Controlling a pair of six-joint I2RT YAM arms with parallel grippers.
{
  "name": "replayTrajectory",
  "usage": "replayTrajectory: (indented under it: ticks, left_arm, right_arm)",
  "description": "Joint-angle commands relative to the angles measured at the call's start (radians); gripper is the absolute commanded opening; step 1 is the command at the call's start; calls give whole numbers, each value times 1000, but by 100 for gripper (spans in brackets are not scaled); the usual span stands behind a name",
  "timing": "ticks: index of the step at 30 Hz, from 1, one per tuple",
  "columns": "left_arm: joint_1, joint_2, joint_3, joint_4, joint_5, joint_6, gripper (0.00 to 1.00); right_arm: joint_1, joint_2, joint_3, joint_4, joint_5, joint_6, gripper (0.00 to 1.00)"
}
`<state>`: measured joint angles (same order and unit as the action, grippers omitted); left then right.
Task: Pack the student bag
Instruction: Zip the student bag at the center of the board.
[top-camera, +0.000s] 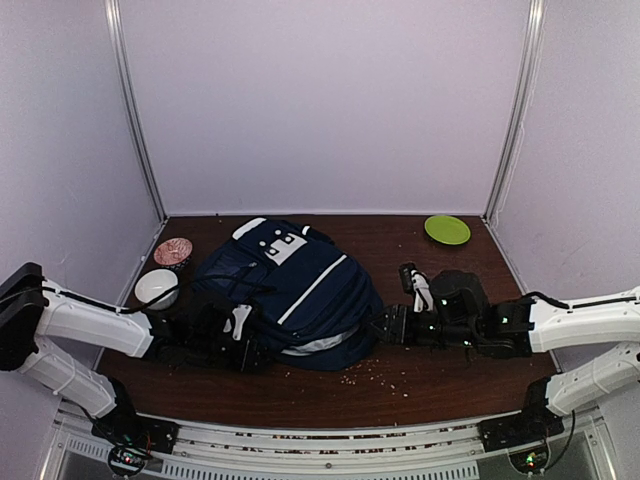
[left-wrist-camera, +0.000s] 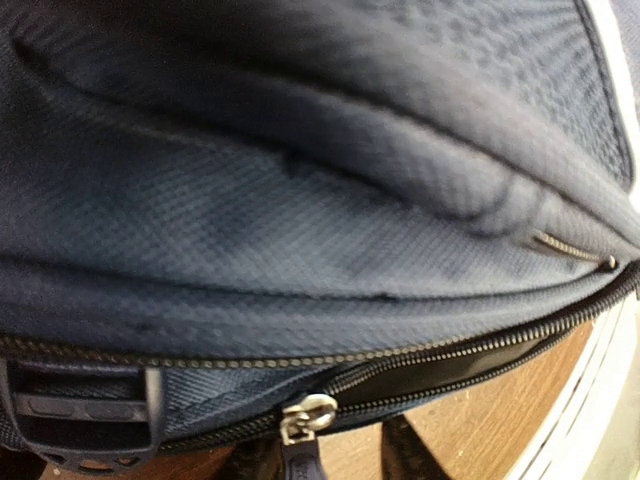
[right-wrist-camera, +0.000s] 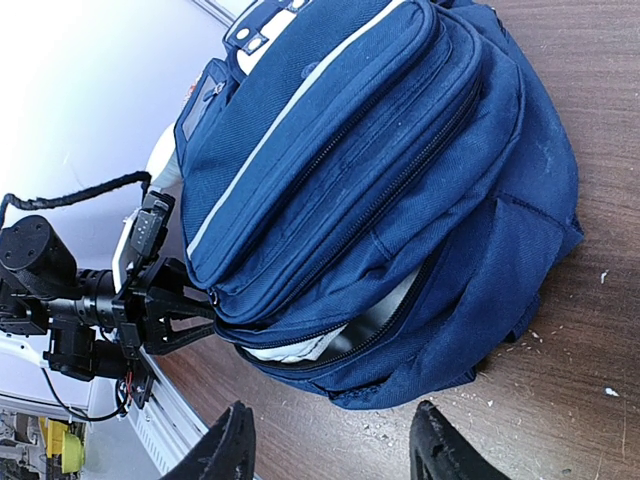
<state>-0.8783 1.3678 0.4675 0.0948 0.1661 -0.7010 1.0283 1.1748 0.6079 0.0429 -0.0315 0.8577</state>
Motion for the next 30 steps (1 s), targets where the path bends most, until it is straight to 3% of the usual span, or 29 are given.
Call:
replayTrajectory:
  ticks: [1,7,15,30]
  left_arm:
    - [6,-18,6,28,30,41,52]
    - [6,-15,1,1,9,46,35]
    - [4,-8,11,-44,3,63,1]
    - [-199,-53,227,-207,-75,182,0]
  right_arm:
    - [6,10,0,28,17,-18,52]
    - [6,18,1,32,12,-17,52]
    - [6,21,0,26,13,-18,51]
    - [6,69,-63,154,11,117,56]
